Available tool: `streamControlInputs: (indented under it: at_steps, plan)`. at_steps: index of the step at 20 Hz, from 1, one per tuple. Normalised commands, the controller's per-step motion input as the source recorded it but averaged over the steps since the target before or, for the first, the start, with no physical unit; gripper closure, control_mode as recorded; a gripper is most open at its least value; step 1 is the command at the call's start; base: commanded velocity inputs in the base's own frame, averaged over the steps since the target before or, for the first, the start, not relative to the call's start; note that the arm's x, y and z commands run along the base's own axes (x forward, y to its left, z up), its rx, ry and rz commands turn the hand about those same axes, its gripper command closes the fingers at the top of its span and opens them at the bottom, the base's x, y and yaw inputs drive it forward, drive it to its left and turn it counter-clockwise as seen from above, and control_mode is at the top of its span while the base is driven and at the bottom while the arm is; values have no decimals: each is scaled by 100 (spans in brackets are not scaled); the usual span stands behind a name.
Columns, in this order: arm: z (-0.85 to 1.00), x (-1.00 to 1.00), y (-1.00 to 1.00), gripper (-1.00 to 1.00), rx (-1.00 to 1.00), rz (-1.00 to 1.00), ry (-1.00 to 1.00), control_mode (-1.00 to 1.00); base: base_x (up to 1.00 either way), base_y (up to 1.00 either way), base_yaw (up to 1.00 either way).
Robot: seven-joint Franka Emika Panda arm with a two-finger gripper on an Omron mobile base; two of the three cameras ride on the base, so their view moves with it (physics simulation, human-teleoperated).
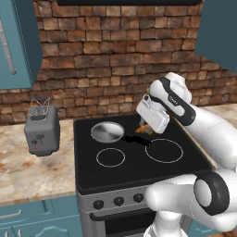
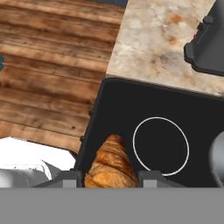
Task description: Pick the croissant and place it on the pan. Then turn on the stove to warm the croissant.
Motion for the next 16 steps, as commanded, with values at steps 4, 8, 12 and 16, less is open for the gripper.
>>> streamControlInputs:
  at_steps: [4, 8, 12, 16]
  plan:
    - [0, 14, 50, 100, 0, 2, 0, -100, 0, 0, 0]
    - [0, 19, 46, 100, 0, 0, 0, -100, 0, 0, 0]
    - [0, 20, 30, 100, 0, 0, 0, -100, 0, 0, 0]
    - [0, 19, 13, 100, 0, 0, 0, -100, 0, 0, 0]
